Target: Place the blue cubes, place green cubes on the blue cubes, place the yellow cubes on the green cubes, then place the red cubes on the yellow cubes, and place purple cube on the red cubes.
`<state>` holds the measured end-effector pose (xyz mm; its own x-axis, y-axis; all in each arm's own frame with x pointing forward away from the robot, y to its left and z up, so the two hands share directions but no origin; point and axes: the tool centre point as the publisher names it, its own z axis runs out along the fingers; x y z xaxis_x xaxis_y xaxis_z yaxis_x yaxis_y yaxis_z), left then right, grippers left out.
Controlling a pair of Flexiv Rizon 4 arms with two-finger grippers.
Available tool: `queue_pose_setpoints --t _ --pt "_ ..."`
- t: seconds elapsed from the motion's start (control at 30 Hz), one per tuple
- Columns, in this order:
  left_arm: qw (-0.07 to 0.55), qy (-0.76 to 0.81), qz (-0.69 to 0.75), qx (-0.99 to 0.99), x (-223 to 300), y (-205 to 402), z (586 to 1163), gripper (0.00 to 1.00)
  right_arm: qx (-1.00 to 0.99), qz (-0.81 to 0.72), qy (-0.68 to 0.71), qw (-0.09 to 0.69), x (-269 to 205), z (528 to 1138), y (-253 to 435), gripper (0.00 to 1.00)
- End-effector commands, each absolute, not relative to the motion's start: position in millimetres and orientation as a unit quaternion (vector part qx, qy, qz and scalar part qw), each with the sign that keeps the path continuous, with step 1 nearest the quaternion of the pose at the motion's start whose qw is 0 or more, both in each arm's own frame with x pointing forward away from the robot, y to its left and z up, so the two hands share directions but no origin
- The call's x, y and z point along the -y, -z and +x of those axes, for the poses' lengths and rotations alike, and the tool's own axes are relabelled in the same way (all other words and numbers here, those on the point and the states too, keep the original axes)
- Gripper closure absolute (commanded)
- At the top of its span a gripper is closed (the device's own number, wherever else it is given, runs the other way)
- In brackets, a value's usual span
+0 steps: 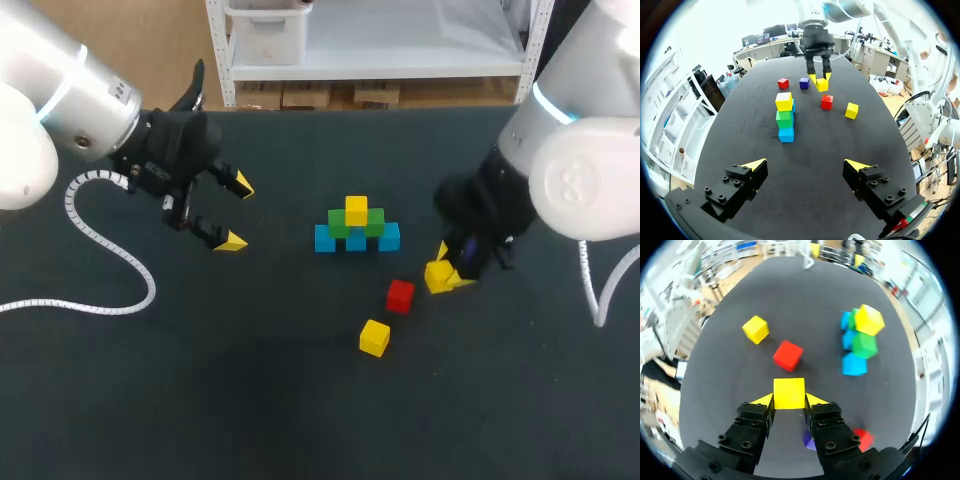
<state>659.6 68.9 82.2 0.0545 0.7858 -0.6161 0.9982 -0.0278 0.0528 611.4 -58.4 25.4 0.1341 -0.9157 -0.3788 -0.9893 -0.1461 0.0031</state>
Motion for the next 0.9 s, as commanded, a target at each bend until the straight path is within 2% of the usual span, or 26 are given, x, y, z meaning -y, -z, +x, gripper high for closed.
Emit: queue_pose_setpoints --t 0.03,0.53,0.9 --pt "0.246 0.217 0.684 -0.651 -70 -82 660 0.0 -0.706 -0.688 -0.095 0.14 56 610 -46 1.0" --pt "0.246 0.217 0.684 -0.651 -70 -82 660 0.0 -0.731 -0.657 -0.076 0.168 16 664 -64 1.0" --pt "0.246 0.217 0.684 -0.651 -70 -82 660 0.0 -0.723 -0.67 -0.061 0.157 2 692 -68 1.0"
